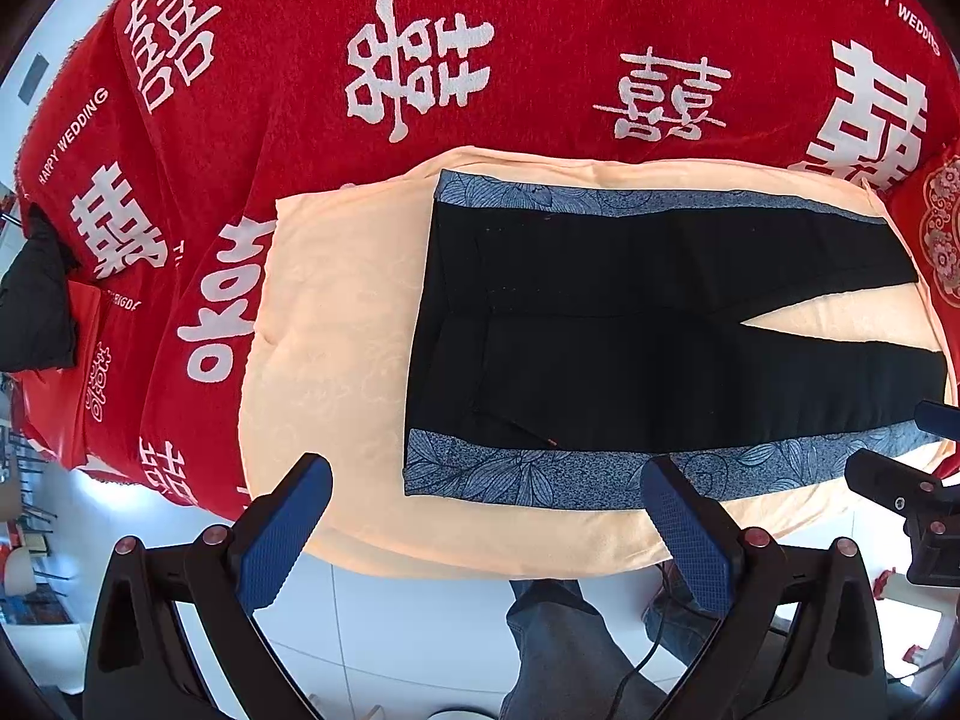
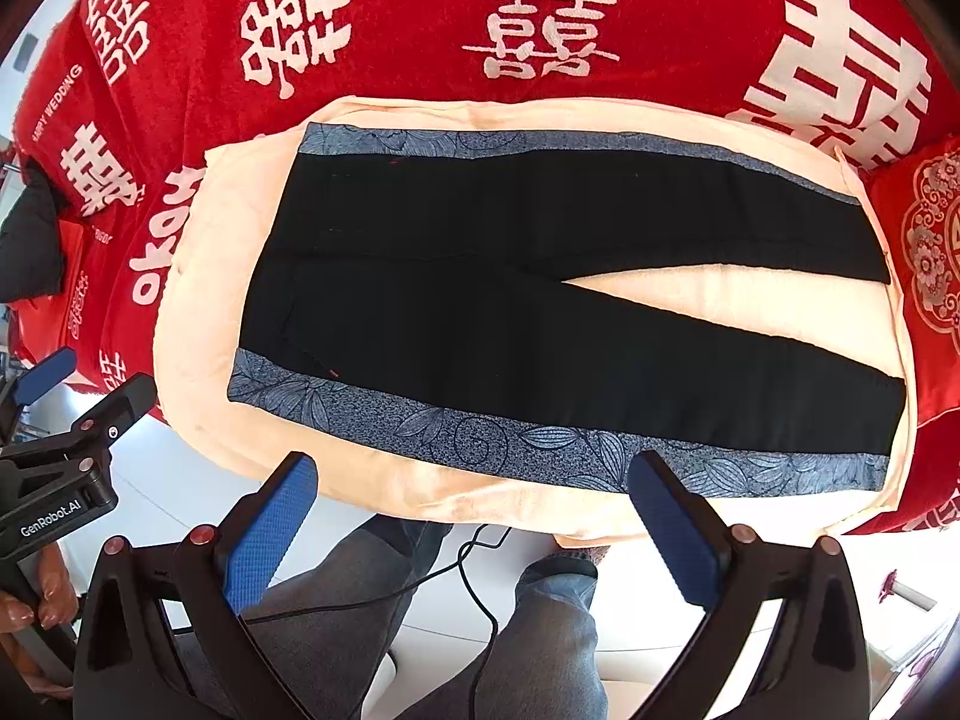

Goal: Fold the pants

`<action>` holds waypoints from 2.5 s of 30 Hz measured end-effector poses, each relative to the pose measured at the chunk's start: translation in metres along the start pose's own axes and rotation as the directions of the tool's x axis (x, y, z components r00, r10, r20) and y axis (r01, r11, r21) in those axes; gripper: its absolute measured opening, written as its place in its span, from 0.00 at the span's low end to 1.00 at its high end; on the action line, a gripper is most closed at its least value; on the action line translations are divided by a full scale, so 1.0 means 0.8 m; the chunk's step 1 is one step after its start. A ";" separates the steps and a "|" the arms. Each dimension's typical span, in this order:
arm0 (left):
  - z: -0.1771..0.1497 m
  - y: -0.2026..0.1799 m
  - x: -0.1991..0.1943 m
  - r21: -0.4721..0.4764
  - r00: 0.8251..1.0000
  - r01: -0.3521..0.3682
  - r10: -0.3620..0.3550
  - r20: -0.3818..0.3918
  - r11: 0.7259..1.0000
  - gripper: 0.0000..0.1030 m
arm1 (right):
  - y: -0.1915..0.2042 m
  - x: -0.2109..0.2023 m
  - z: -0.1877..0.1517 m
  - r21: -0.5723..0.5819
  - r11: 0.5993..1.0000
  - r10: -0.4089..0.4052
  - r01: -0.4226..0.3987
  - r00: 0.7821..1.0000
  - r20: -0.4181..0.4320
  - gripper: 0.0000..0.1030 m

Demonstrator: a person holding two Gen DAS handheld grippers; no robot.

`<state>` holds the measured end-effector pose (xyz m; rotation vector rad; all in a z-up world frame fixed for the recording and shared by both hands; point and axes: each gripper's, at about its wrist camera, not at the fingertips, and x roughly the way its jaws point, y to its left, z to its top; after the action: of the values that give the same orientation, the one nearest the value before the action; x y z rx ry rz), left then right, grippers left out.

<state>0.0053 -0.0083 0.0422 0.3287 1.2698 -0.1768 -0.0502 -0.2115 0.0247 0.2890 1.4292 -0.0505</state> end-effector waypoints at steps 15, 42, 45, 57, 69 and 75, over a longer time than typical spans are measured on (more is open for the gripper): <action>-0.012 -0.019 -0.010 -0.003 1.000 -0.026 0.026 0.002 1.000 1.00 | -0.015 -0.003 0.000 -0.013 1.000 0.025 -0.025 1.000 0.001 1.00; -0.093 -0.090 -0.044 -0.130 0.993 -0.102 0.094 -0.065 0.986 1.00 | -0.077 -0.018 -0.047 -0.101 0.989 0.103 -0.108 0.993 -0.049 1.00; -0.105 -0.091 -0.040 -0.140 0.993 -0.092 0.079 -0.093 0.986 1.00 | -0.094 -0.011 -0.061 -0.051 0.987 0.150 -0.154 0.986 -0.074 1.00; -0.106 -0.006 0.044 -0.274 0.986 0.086 -0.122 -0.114 0.958 1.00 | -0.091 0.032 -0.089 0.158 0.947 0.290 -0.279 0.955 -0.055 1.00; -0.114 0.063 0.201 -0.400 0.951 0.239 -0.296 -0.086 0.885 1.00 | -0.055 0.183 -0.095 0.382 0.744 0.599 -0.548 0.800 -0.020 0.69; -0.118 0.055 0.259 -0.394 0.932 0.306 -0.357 -0.061 0.867 1.00 | -0.044 0.272 -0.105 0.429 0.670 0.676 -0.605 0.736 -0.018 0.69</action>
<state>-0.0059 0.0755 -0.1736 -0.2213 1.4547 -0.2004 -0.1069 -0.1966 -0.2035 1.1639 1.4093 0.2811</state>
